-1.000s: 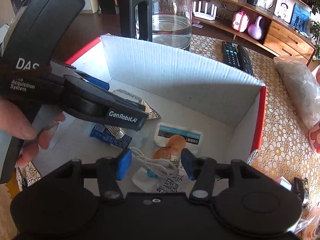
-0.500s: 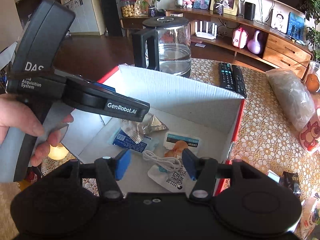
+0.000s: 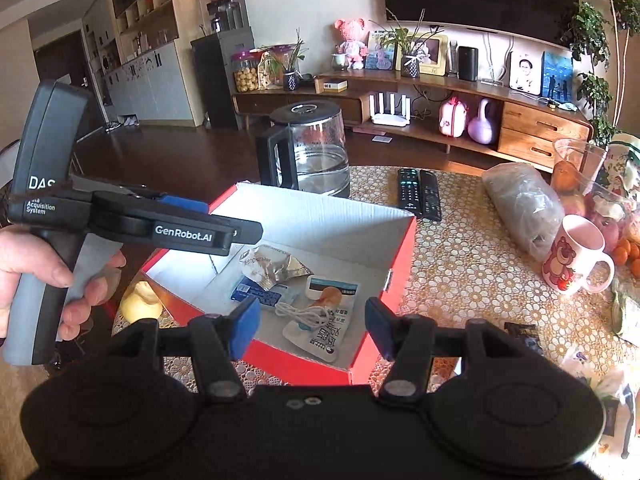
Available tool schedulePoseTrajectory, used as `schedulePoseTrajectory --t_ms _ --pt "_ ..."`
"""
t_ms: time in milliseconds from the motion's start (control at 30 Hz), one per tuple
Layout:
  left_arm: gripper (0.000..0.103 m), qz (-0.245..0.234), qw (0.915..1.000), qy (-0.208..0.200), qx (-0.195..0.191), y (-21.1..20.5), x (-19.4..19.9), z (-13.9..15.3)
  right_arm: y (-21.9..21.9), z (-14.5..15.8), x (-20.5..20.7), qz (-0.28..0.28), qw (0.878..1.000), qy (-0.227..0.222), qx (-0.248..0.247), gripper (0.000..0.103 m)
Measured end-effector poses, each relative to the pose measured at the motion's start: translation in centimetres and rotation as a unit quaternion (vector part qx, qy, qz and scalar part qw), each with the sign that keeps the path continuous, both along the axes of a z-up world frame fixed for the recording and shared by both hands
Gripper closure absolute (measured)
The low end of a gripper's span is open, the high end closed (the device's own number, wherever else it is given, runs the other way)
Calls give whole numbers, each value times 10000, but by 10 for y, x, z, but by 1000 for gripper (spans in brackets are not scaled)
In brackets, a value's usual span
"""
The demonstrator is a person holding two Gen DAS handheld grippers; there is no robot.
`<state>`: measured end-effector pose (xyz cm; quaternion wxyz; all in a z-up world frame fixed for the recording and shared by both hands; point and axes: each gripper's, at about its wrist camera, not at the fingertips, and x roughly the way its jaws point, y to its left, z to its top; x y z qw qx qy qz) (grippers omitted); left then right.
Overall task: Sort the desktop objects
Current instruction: 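Withdraw both open tools from the box toward the table items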
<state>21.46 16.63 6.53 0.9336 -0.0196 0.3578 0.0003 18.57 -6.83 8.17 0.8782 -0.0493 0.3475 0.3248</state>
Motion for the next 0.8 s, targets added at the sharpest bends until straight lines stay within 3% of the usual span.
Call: schedulePoseTrajectory --t_ms 367,800 --pt "32 -389 9981 -475 -70 -40 -50 18 -68 8 -47 -249 9993 -288 60 43" --pt "32 -1050 9929 -534 -152 -99 -91 -1 -143 -18 -83 -972 9946 -324 150 42"
